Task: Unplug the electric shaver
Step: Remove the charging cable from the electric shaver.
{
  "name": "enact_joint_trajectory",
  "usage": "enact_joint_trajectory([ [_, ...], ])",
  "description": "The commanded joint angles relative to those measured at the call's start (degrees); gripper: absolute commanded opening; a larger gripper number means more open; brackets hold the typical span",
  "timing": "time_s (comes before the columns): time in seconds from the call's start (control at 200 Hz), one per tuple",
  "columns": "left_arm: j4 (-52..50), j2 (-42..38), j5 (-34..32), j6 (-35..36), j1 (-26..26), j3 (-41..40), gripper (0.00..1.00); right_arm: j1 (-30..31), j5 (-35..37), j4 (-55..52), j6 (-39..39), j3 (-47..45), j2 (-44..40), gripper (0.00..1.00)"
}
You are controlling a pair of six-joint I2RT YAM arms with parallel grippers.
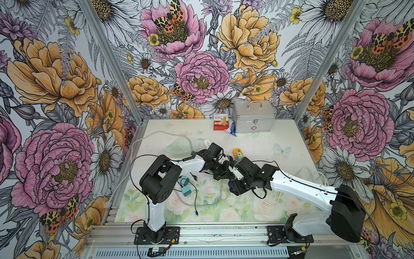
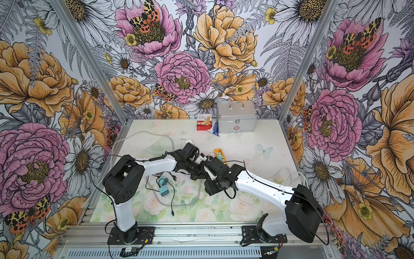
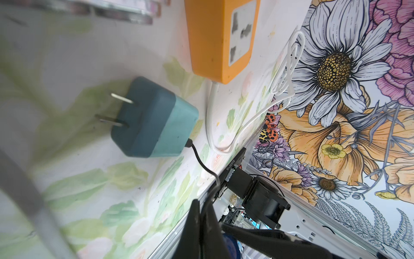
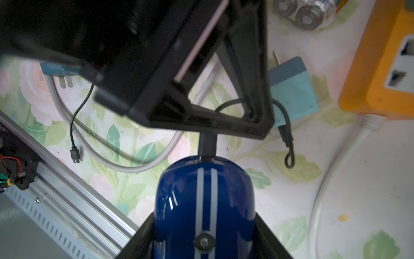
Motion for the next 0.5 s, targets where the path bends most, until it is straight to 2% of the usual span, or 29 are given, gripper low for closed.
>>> enact_joint_trajectory([
  [0.0, 8.66, -0.3, -3.32, 2.13, 3.53, 2.8, 0.0, 3.5, -8.41, -4.21, -5.15, -0.26, -3.24, 0.14],
  [0.22, 8.05, 3.04, -0.58, 2.8, 3.52, 6.85, 0.0, 5.87, -4.28, -4.08, -6.51, 1.21, -2.74, 0.12],
  [0.495, 8.9, 0.06, -2.03, 2.03, 4.01, 4.3, 0.0, 4.49, -3.72, -3.32, -3.23, -0.36, -3.37, 0.11],
])
